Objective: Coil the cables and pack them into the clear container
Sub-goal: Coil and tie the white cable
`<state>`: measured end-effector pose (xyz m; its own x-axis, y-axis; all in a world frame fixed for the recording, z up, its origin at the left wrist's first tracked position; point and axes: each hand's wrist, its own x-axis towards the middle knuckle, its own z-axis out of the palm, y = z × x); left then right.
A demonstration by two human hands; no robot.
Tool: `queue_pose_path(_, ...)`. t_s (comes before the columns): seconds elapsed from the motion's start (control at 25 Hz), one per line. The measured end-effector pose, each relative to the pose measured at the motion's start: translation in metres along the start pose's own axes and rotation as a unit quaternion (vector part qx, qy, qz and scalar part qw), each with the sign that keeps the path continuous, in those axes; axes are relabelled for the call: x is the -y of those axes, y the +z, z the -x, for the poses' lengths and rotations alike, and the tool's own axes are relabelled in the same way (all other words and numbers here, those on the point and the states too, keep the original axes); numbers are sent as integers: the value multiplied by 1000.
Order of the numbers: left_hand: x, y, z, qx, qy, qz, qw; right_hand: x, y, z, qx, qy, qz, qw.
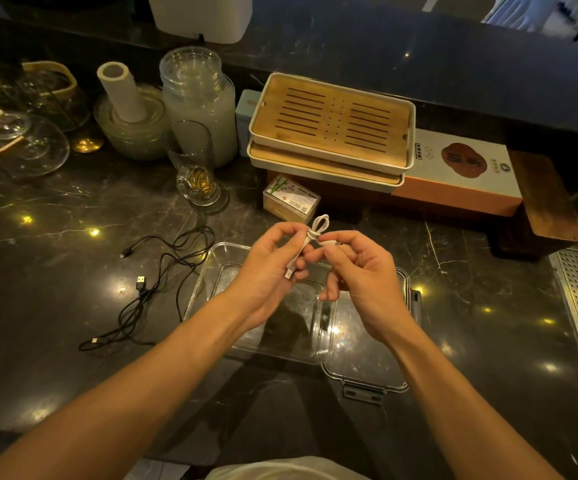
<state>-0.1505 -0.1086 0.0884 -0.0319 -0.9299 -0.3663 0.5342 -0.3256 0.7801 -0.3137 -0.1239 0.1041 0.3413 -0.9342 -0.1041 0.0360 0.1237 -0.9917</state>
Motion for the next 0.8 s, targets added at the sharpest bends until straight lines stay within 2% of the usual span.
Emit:
queue_pose_path(0.16,2,4,5,-17,97,-179,979,0,-3,-3,-24,-4,13,1000)
queue_pose_path(0.24,5,5,7,-4,128,-213,969,1,-3,-4,-19,-3,25,1000)
queue_pose_path(0.56,3,5,5,16,136,-222,965,-3,0,-5,-45,45,-43,997)
queue_pose_path(0.8,1,6,-3,2,116,-186,976,-4,1,-2,-27,64,-116,991)
